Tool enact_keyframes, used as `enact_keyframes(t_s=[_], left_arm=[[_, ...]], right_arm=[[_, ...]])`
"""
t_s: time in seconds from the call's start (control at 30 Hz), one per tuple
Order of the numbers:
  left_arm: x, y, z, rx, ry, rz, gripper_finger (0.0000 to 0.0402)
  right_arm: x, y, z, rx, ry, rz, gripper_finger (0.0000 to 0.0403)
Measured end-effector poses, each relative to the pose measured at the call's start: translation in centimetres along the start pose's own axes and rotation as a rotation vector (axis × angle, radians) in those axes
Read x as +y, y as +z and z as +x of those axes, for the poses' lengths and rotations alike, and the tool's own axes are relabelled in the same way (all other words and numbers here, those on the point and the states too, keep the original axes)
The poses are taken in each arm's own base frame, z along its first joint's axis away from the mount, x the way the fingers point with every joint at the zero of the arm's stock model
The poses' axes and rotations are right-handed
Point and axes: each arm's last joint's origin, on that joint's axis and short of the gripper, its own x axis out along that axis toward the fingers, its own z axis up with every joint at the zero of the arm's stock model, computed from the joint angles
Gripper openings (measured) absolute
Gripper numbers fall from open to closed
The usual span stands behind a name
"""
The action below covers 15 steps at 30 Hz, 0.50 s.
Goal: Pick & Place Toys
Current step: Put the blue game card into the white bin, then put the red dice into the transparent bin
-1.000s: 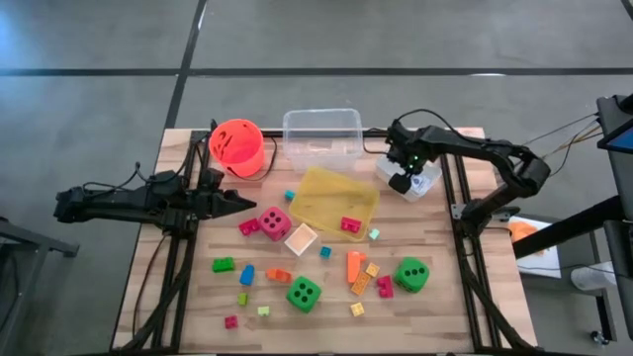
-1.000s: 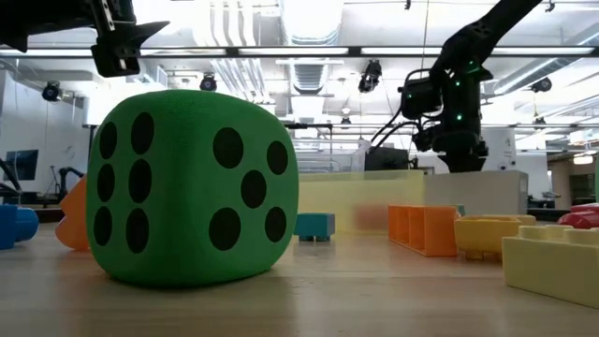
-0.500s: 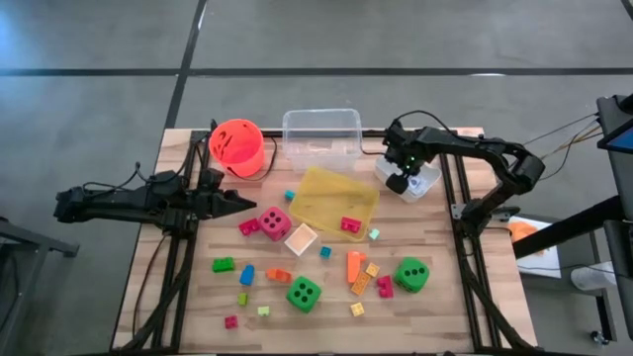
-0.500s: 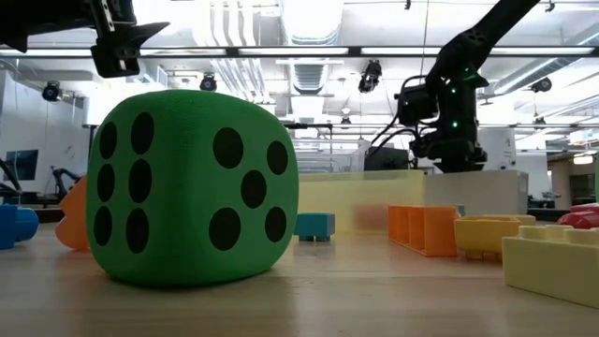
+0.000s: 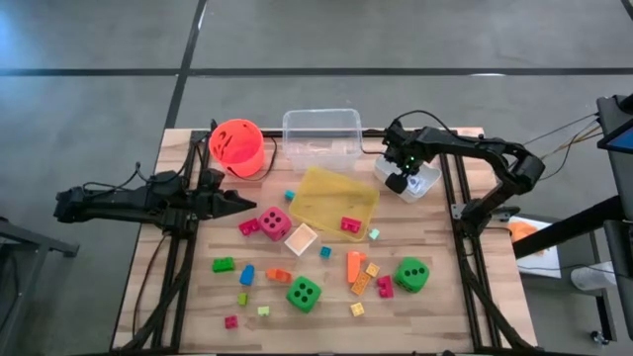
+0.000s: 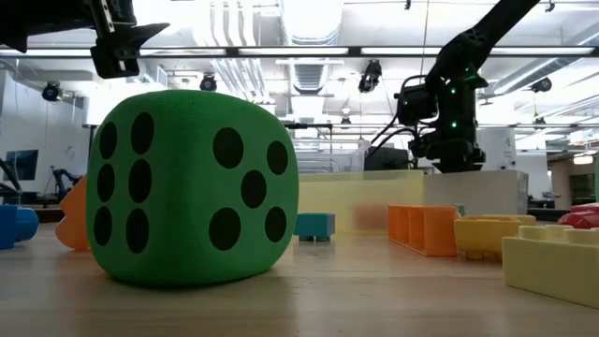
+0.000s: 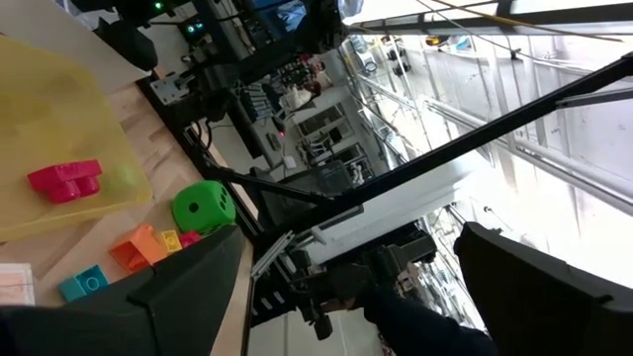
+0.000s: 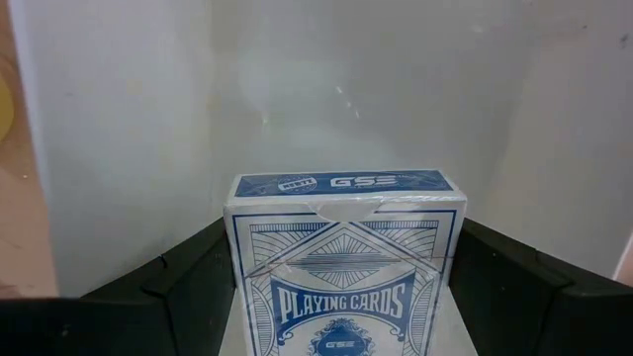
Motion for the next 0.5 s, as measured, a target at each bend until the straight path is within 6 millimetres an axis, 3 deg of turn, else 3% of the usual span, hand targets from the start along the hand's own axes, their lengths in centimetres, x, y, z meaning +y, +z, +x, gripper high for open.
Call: enact_keyframes(t_s=[0.1,0.3,0.5], left_arm=[[-0.01,0.0,0.0,0.001,0.0,0.0,0.037],[0.0,-0.01,0.01,0.002,-0.001,0.0,0.037],[0.01,-0.01,0.0,0.002,0.0,0.0,0.037]], right_arm=[[0.0,0.0,0.0,0.0,0.0,0.0,0.0298],[-0.01,0.0,0.0,0.0,-0.001,0.001,0.0375],[-0.02,0.0,0.0,0.0,-0.002,0.0,0.0387]])
